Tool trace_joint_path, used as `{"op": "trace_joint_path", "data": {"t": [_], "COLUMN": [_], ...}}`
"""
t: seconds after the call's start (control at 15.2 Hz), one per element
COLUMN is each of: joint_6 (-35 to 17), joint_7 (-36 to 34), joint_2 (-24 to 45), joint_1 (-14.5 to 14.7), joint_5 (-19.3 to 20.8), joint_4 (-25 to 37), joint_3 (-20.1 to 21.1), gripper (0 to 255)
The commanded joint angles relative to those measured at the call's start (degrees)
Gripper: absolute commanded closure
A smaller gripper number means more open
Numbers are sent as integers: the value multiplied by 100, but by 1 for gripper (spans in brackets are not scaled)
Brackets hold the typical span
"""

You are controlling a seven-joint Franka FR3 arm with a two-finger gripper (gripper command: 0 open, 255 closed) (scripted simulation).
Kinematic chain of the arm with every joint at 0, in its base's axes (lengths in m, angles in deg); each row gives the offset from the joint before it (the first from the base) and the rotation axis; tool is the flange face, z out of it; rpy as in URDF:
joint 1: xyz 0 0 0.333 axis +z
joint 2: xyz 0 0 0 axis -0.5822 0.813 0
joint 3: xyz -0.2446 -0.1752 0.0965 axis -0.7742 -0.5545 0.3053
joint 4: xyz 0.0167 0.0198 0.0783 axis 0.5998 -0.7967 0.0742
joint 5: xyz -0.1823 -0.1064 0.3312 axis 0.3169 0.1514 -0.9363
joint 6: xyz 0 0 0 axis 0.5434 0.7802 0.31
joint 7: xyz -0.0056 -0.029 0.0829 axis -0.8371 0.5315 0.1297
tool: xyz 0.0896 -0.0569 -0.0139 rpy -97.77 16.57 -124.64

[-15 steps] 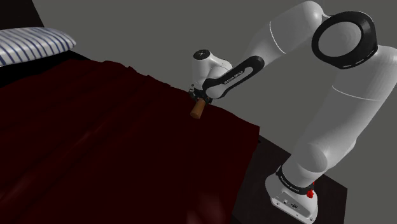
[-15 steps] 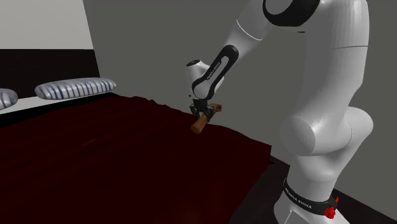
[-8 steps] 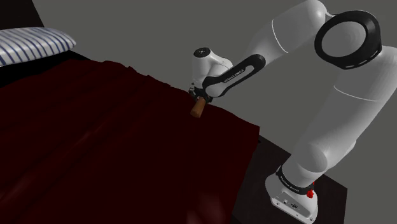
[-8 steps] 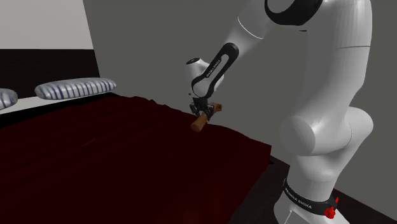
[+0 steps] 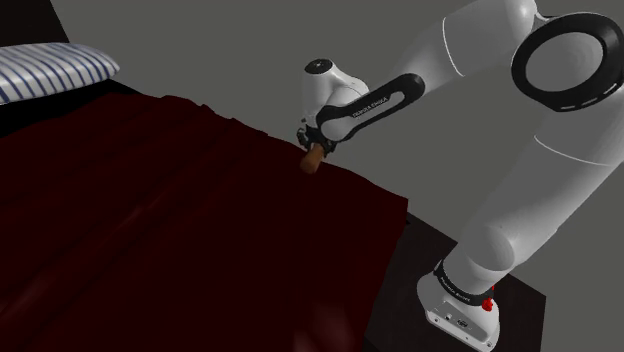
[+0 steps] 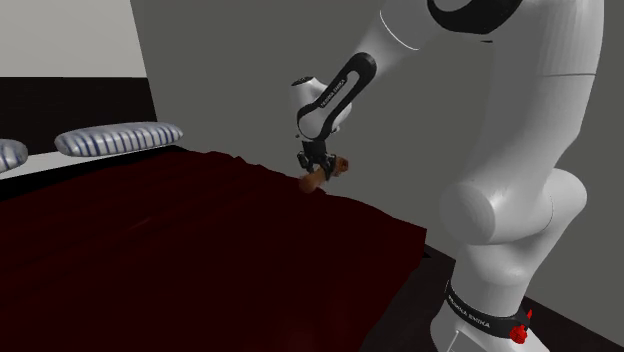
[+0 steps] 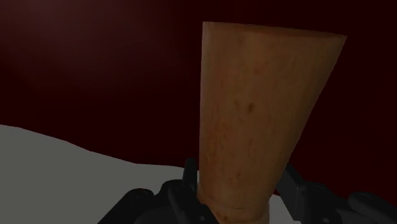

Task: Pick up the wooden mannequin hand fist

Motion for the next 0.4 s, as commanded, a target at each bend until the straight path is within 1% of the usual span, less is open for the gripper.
{"op": "trace_joint_path", "data": {"t": [0.0, 0.2, 0.33], "joint_6": [109, 294, 304], "joint_7": [107, 243, 250], "joint_2": [-121, -256, -263], "joint_1": [-26, -31, -32], "joint_5": [-78, -211, -217], "joint_4": [65, 147, 151], "joint_3": [-9, 9, 11], "gripper": [255, 255, 255]}}
